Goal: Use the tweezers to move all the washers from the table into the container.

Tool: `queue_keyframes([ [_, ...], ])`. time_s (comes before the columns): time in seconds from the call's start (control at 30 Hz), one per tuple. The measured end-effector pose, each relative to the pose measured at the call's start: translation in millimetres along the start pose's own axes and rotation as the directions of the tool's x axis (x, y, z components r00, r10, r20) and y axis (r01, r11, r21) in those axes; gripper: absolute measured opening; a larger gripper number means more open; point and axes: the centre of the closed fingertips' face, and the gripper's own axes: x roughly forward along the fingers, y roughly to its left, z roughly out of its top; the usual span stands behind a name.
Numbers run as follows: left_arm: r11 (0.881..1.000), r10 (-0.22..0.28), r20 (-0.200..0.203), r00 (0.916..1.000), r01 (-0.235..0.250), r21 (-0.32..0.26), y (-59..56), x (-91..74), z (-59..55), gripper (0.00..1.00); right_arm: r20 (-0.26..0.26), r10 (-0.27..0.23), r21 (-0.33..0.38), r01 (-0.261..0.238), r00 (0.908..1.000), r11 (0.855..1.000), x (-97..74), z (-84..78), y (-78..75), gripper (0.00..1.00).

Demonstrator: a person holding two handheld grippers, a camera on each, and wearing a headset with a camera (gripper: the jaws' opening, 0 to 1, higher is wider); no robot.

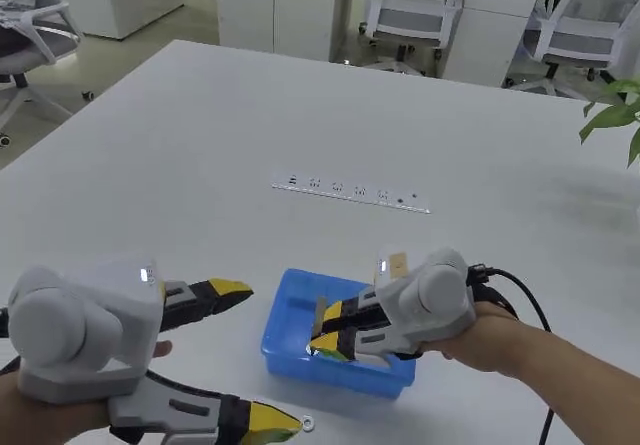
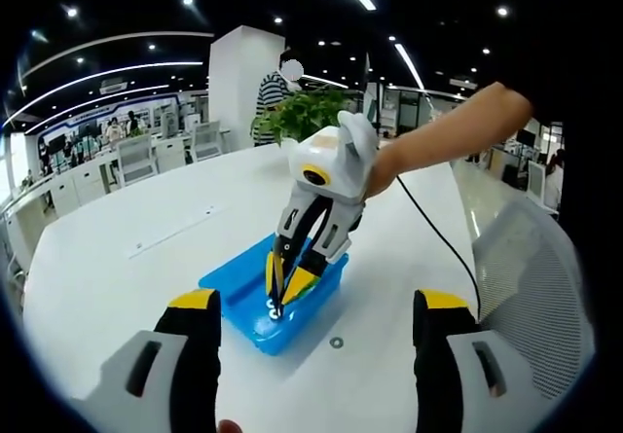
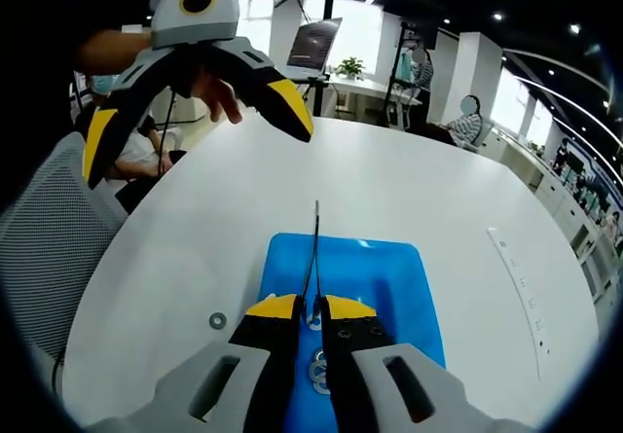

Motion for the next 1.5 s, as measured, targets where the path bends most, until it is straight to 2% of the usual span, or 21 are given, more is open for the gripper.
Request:
queue_keyframes([
  [0.2,1.000,-0.012,0.003,0.9999,0.012,0.012,6.5,6.9,2.8,0.76,-0.002,0.003,0.011,-0.003,1.0000,1.000,2.0,-4.0,-0.1,0.10],
  [0.4,0.999,-0.028,0.013,0.9995,0.028,0.039,16.2,14.5,9.3,0.57,-0.005,0.002,0.012,-0.002,1.0000,1.000,2.1,-4.4,-1.4,0.10],
  [0.57,0.996,-0.038,-0.008,0.9993,0.038,0.083,25.8,23.5,10.5,0.44,-0.004,0.002,0.010,-0.001,1.0000,1.000,2.8,-4.2,-1.4,0.10],
  [0.77,0.991,-0.052,-0.026,0.9983,0.054,0.124,31.8,33.9,12.0,0.28,-0.006,0.003,0.007,-0.002,1.0000,1.000,2.6,-4.5,-0.8,0.10],
  [0.9,0.986,-0.053,-0.053,0.9972,0.060,0.154,35.2,41.9,9.4,0.23,-0.007,0.003,0.007,-0.003,1.0000,1.000,2.3,-5.0,-0.5,0.10],
  [1.03,0.985,-0.064,-0.053,0.9965,0.072,0.158,35.2,50.7,11.3,0.17,-0.010,0.004,0.001,-0.004,0.9999,1.000,2.0,-5.1,0.0,0.10],
  [1.2,0.982,-0.079,-0.082,0.9935,0.092,0.166,36.6,59.8,6.0,0.14,-0.013,0.008,-0.009,-0.008,0.9999,1.000,2.2,-5.0,0.7,0.10],
  [1.5,0.978,-0.093,-0.090,0.9916,0.108,0.180,30.6,63.4,6.8,0.06,-0.014,0.005,-0.005,-0.005,0.9999,1.000,1.3,-5.5,0.6,0.12],
])
